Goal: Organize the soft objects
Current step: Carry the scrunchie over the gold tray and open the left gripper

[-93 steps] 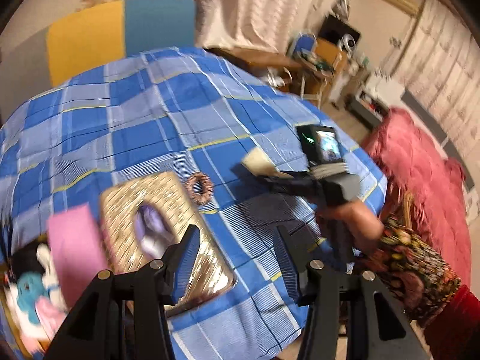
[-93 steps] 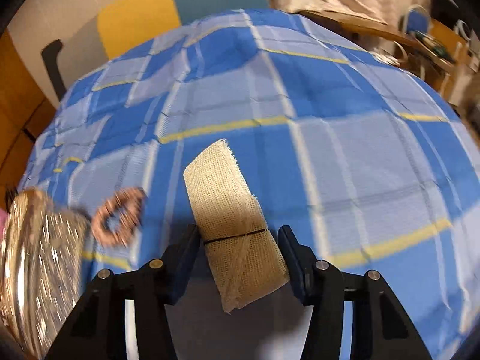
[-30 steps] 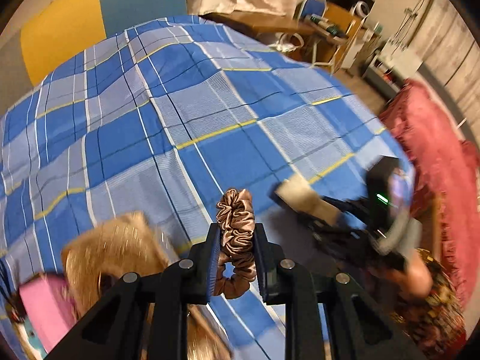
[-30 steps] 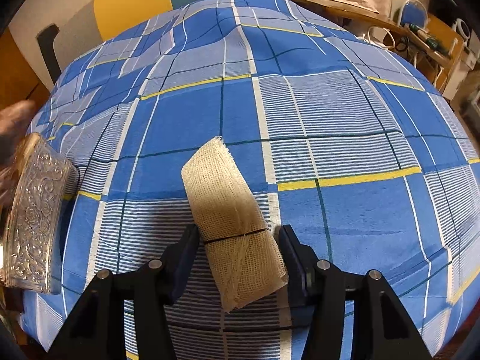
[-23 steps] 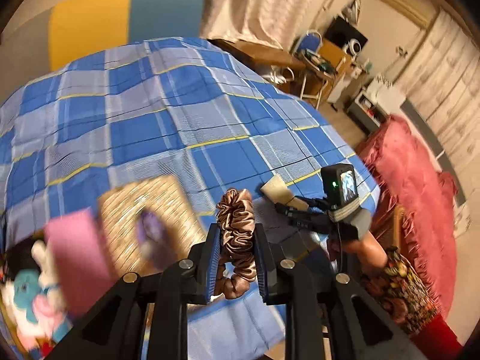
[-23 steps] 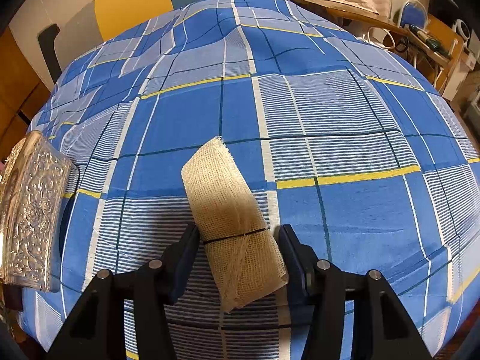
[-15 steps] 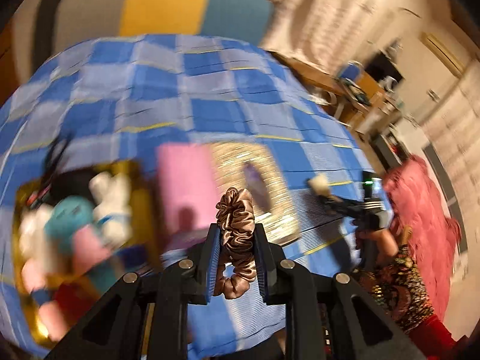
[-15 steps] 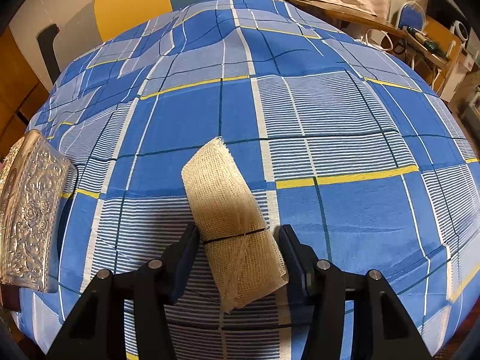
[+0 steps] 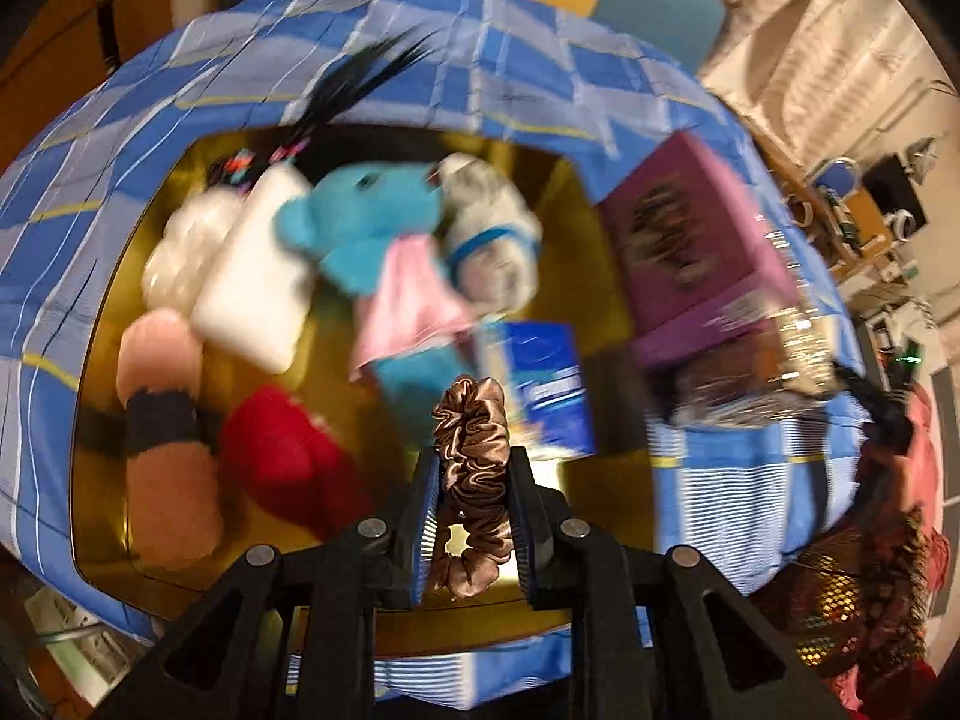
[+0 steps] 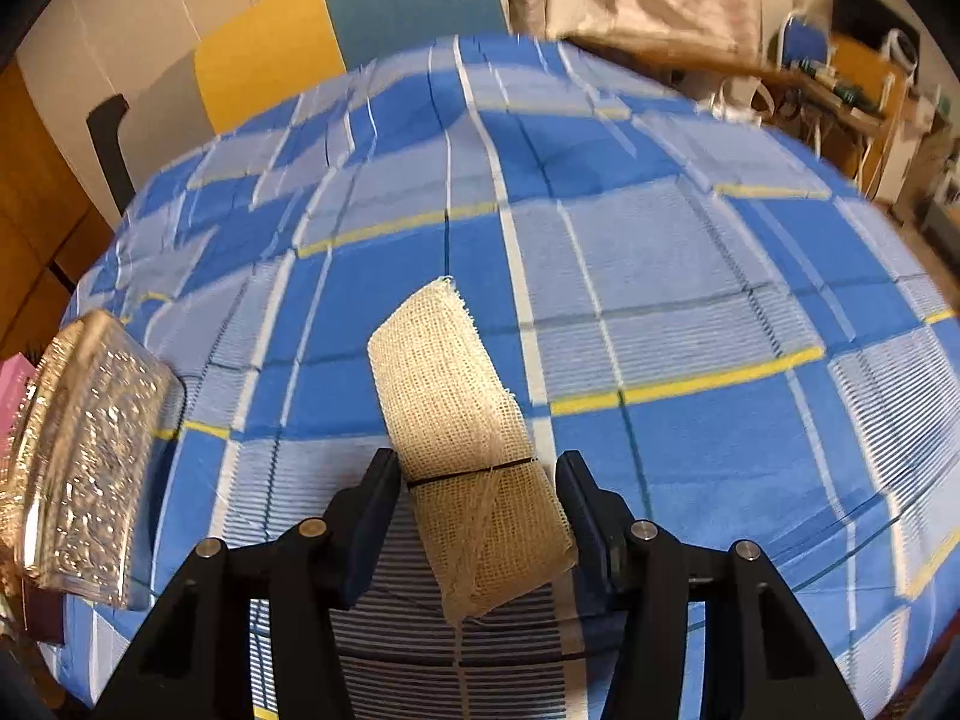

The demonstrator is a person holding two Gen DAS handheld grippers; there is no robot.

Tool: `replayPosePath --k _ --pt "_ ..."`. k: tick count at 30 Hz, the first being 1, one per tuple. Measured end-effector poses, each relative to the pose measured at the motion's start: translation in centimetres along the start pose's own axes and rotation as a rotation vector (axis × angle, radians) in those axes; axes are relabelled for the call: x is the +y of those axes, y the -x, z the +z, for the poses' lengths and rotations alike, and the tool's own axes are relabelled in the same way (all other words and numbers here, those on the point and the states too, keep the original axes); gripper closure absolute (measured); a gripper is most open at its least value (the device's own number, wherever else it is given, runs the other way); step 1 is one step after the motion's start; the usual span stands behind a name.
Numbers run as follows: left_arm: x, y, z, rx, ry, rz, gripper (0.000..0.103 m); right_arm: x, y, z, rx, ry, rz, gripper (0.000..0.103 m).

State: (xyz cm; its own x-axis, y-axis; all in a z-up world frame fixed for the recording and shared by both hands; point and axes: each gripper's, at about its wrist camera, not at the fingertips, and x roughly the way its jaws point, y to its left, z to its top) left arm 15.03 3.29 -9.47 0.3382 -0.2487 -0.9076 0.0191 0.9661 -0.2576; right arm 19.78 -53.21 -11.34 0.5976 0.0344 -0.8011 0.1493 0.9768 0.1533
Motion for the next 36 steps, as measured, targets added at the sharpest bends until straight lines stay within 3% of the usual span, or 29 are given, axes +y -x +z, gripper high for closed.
replayPosePath --k 3,5,8,13,20,24,28,33,36 --pt "0.8 -1.4 -0.7 0.037 0.027 -0.025 0.081 0.9 2.6 -0.5 -0.08 -0.025 0.004 0.048" --pt "0.8 -2.0 -1.1 0.05 0.026 -0.03 0.071 1.5 4.2 -1.0 -0.128 -0.038 0.023 0.048" --pt "0.6 -2.1 -1.5 0.051 0.005 -0.013 0.066 2.7 6.5 -2.0 -0.182 -0.06 0.04 0.048" --pt "0.7 -0.5 -2.1 0.006 -0.02 -0.032 0.061 5.0 9.2 -3.5 -0.208 -0.106 0.123 0.048" --pt "3.6 3.2 -2.5 -0.121 0.038 -0.105 0.061 13.2 13.6 -4.3 -0.248 0.034 0.279 0.048" --pt "5.2 5.3 -2.4 -0.22 0.061 -0.105 0.061 19.0 14.9 -4.9 -0.23 0.136 0.395 0.048" --pt "6.5 6.8 -2.6 -0.287 0.077 -0.092 0.061 25.4 14.7 -5.9 -0.158 0.234 0.5 0.048" --pt "6.5 7.4 -3.3 -0.323 0.028 -0.077 0.061 32.0 13.0 -8.2 -0.068 0.368 0.556 0.048" --pt "6.4 7.9 -3.9 -0.351 -0.009 -0.043 0.061 34.6 11.6 -9.4 -0.003 0.382 0.597 0.048"
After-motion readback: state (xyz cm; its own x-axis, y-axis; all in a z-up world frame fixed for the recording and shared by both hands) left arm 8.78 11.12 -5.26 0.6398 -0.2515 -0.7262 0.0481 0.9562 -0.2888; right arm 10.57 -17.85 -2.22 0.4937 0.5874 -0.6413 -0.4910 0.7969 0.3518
